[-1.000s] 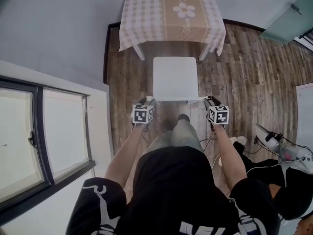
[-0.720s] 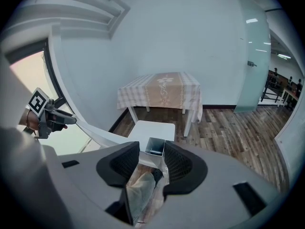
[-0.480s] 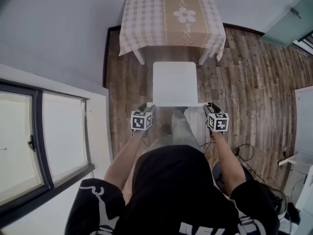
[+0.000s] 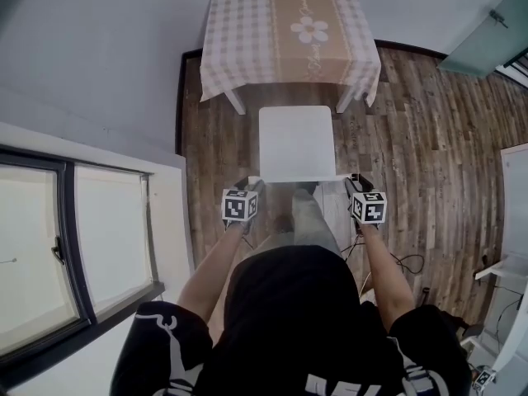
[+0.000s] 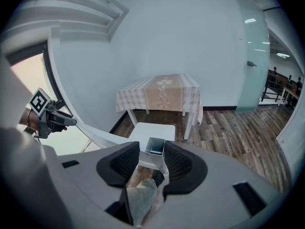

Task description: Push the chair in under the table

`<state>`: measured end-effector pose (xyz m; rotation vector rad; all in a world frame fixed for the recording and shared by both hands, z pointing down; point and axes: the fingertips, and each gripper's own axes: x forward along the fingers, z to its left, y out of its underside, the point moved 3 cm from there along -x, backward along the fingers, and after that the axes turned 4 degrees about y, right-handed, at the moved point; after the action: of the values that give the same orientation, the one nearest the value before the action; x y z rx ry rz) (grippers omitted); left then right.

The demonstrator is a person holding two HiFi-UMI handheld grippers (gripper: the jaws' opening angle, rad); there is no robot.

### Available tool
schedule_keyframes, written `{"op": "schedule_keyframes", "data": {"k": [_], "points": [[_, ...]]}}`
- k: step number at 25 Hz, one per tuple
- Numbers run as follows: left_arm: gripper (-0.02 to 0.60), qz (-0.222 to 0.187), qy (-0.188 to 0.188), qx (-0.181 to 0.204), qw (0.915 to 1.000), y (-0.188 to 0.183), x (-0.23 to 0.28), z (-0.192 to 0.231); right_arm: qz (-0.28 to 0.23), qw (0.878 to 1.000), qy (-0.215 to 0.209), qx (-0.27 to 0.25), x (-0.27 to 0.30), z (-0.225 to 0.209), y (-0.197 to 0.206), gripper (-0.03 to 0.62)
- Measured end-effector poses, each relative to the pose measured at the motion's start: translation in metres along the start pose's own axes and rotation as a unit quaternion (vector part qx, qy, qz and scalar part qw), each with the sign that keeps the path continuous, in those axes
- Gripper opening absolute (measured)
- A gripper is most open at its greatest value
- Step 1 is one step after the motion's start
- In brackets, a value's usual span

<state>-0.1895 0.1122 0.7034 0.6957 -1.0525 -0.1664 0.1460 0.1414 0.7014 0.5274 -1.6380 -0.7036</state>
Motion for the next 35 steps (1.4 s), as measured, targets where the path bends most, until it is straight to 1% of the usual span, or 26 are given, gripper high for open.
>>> {"op": "schedule_keyframes", "data": {"k": [6, 11, 18, 29, 35], "points": [[0.184, -0.010, -0.007, -0.001, 0.9999, -0.009, 0.003, 0.004, -0.007, 1.000, -0.003, 0.000, 0.006, -0.002, -0.008, 0.167], [0.184, -0.005, -0.006, -0.002, 1.0000, -0.014, 0.006, 0.009, -0.009, 1.000, -0.002, 0.001, 0.011, -0.001, -0.013, 0.167], [0.184, -0.009, -0.008, -0.006, 0.9999, -0.025, 0.012, 0.015, 0.002, 1.000, -0.006, -0.001, 0.020, -0.004, -0.023, 0.169], [0.184, -0.002, -0.007, -0.007, 1.0000, -0.037, 0.020, 0.022, 0.002, 1.000, -0.008, -0.006, 0.031, -0.006, -0.034, 0.169], [0.184, 0.009, -0.008, -0.006, 0.9999, -0.045, 0.024, 0.024, 0.000, 1.000, -0.008, -0.007, 0.036, -0.008, -0.040, 0.170]]}}
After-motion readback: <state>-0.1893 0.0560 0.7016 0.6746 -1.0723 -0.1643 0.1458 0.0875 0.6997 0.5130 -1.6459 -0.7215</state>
